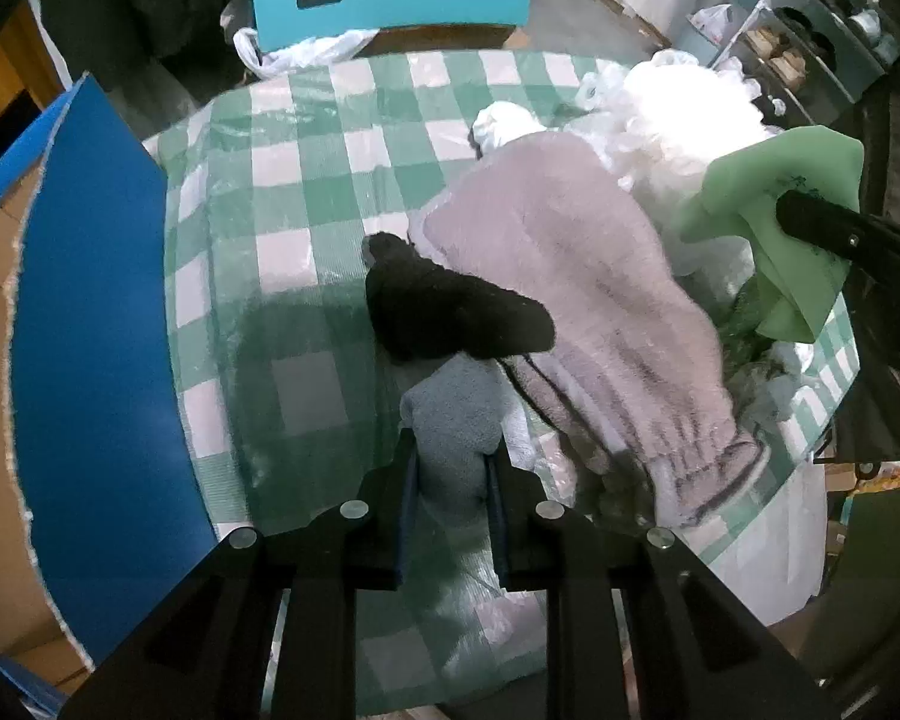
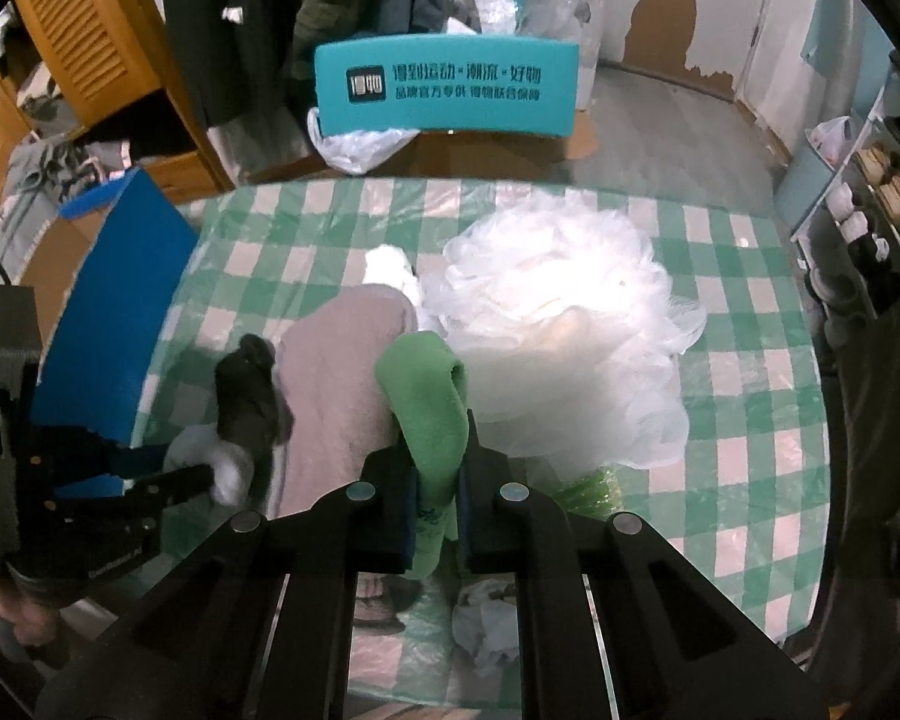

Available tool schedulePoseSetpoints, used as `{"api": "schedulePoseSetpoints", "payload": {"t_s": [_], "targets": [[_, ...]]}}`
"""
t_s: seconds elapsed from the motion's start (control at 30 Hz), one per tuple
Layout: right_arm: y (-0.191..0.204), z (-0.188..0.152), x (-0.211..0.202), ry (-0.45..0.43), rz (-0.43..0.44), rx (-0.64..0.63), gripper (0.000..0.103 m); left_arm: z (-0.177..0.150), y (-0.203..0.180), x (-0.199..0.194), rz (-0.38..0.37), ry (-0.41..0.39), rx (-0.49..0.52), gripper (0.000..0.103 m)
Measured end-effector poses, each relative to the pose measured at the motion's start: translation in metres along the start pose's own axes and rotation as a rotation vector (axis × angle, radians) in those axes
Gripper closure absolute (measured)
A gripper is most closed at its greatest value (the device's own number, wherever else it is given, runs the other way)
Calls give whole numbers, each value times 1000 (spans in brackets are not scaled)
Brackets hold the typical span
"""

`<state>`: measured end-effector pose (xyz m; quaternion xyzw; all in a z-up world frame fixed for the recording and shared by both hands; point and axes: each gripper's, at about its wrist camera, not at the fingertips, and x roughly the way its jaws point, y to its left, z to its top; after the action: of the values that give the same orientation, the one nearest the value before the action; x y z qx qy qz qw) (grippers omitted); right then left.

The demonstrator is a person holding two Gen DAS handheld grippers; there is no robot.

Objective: Organize soft objects
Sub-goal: 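Carry the gray sock in the left gripper over the box while the right carries the green sock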

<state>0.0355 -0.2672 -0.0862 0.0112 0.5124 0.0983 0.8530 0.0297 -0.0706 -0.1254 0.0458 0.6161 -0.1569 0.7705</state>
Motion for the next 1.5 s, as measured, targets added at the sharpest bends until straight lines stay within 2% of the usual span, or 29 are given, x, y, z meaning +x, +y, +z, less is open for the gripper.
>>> {"api": "schedulePoseSetpoints", "payload": {"t_s": [0.17, 0.33, 0.9, 1.5], "targets": [[2, 2, -12, -30, 2, -4, 94, -10, 1, -29, 2, -38, 15, 83], [6, 5, -24, -60, 9, -12, 94, -4, -2, -43, -5, -84, 32, 83], [30, 12, -61, -142, 47, -65, 94, -2, 6, -94, 86, -243, 61, 83], [56, 20, -70, -161, 74, -110, 94, -5, 24, -120, 160, -315, 51, 83]]}}
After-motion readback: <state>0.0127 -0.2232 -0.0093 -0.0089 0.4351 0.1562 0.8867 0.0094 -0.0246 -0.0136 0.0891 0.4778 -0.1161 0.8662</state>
